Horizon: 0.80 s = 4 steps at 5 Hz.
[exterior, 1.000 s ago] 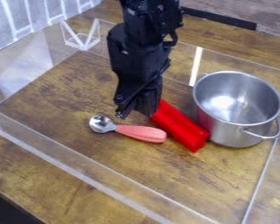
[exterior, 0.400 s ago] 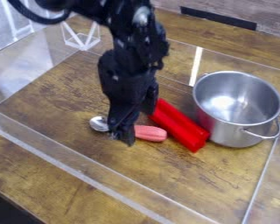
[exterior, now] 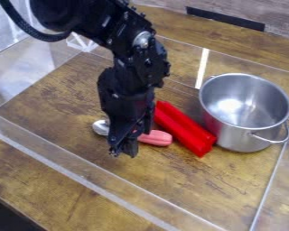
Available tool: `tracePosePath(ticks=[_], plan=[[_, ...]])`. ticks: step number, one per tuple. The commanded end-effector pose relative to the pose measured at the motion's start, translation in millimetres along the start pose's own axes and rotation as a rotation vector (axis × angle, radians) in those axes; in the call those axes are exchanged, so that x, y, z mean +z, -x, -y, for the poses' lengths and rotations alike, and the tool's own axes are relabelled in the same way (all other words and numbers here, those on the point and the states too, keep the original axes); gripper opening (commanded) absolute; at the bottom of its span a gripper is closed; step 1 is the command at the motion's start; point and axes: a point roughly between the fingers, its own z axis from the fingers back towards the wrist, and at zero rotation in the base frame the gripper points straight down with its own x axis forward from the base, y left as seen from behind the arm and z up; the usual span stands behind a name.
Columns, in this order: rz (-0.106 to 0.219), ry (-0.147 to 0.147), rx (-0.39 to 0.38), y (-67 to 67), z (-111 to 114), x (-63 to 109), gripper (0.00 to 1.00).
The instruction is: Move the pink spoon to the left side of the table
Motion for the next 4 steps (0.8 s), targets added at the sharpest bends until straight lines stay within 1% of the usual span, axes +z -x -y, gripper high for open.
tracePosePath(ticks=[1, 3, 4], plan=[[-0.009, 0.037, 0.030, 1.7, 1.6, 11.5, 0.00], [-0.032, 0.042, -0.070, -22.2, 11.0, 14.7, 0.00], [-0.038, 0.052, -0.087, -27.3, 17.5, 21.8, 0.00]])
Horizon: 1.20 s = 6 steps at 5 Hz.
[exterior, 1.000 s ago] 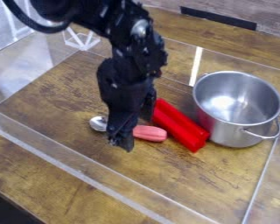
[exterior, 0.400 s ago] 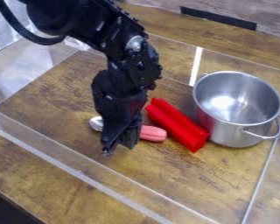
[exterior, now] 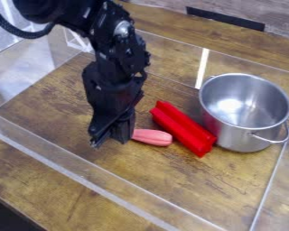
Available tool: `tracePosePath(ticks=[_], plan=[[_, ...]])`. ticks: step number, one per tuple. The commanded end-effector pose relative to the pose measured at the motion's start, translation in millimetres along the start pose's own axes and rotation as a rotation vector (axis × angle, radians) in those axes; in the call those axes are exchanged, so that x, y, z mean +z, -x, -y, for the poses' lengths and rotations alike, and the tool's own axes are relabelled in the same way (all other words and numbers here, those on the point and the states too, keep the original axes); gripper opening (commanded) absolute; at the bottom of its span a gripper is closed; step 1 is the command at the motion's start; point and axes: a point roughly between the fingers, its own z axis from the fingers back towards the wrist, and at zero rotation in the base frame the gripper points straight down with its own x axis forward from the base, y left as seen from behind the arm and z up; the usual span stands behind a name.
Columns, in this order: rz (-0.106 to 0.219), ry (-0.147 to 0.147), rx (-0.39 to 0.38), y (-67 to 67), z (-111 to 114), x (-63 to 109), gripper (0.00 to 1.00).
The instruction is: Move the pink spoon to the left side of the table
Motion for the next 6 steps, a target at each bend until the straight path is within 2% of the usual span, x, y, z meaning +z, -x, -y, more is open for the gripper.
tracePosePath(ticks=[1, 3, 4, 6], plan=[[-0.012, 0.082, 0.024, -12.7, 21.3, 25.5, 0.00], [-0.031, 0.092, 0.043, -27.8, 41.5, 39.1, 0.00], [-0.038, 0.089, 0.031, -35.0, 46.5, 37.2, 0.00], [-0.044, 0.078, 0.012, -50.4, 36.3, 54.2, 0.00]])
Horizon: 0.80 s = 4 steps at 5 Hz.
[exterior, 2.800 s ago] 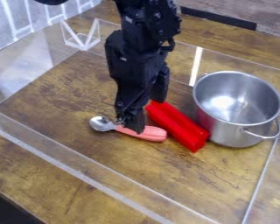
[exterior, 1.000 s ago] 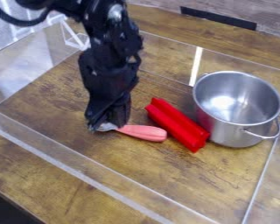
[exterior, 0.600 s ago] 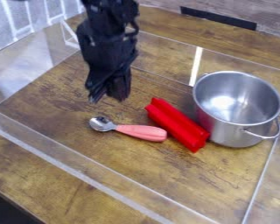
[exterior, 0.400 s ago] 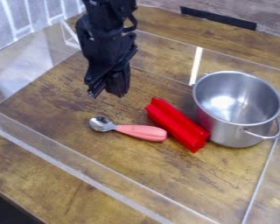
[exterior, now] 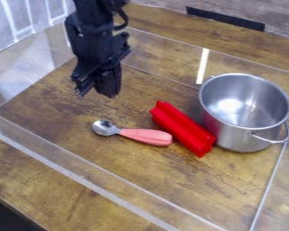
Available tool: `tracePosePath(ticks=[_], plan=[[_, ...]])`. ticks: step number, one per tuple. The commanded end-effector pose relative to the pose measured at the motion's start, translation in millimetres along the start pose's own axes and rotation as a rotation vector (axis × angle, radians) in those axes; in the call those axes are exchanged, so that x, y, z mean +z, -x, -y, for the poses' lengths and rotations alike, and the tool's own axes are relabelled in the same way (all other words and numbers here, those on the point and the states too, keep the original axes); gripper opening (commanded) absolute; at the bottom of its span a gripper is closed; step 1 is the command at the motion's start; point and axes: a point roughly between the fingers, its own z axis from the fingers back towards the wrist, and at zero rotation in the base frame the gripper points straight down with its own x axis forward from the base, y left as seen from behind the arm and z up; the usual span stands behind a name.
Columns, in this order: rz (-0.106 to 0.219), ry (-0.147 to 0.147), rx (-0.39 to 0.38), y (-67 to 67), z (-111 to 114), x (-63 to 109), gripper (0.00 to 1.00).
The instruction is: Move the pink spoon to the left side of the table
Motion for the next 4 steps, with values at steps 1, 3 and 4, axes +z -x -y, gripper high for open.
tracePosePath(ticks=[1, 3, 4], plan=[[0.018, 0.068, 0.047, 1.5, 1.1, 16.0, 0.00], [0.011, 0.055, 0.021, 9.8, -5.2, 18.9, 0.00], [-0.011, 0.057, -0.050, 8.8, -1.7, 31.2, 0.00]])
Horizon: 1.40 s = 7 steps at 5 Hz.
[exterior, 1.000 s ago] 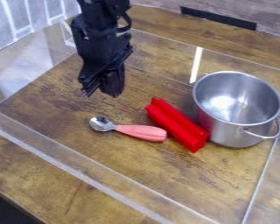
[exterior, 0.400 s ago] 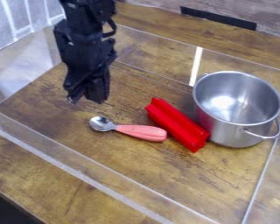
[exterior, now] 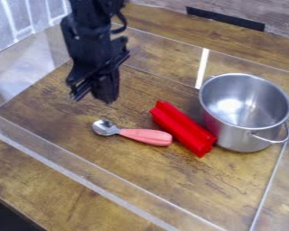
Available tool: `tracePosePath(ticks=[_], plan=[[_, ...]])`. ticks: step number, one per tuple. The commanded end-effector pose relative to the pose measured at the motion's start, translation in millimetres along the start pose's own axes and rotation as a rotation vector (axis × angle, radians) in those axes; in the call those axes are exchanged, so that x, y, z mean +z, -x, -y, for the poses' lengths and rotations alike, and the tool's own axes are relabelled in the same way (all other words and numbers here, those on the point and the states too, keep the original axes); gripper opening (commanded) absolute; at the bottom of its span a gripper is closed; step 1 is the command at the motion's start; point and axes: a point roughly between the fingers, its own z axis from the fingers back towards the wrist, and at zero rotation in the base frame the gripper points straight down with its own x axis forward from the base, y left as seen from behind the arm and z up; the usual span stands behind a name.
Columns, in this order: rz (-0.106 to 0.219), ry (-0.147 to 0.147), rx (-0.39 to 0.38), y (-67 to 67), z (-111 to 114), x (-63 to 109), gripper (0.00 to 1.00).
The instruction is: Move the pink spoon to the left side of the table
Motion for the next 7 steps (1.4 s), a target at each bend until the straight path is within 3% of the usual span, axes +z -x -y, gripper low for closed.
tracePosePath(ticks=[1, 2, 3, 4, 7], plan=[[0.007, 0.071, 0.047, -3.6, 5.5, 27.9, 0.00], [0.012, 0.062, 0.062, 1.4, 0.2, 28.7, 0.00], [0.020, 0.050, 0.071, 11.7, 6.2, 21.9, 1.00], [0.011, 0.030, 0.039, 20.8, 21.0, 1.0, 1.00], [-0.011, 0.006, -0.097, 48.7, 48.8, -48.5, 1.00]])
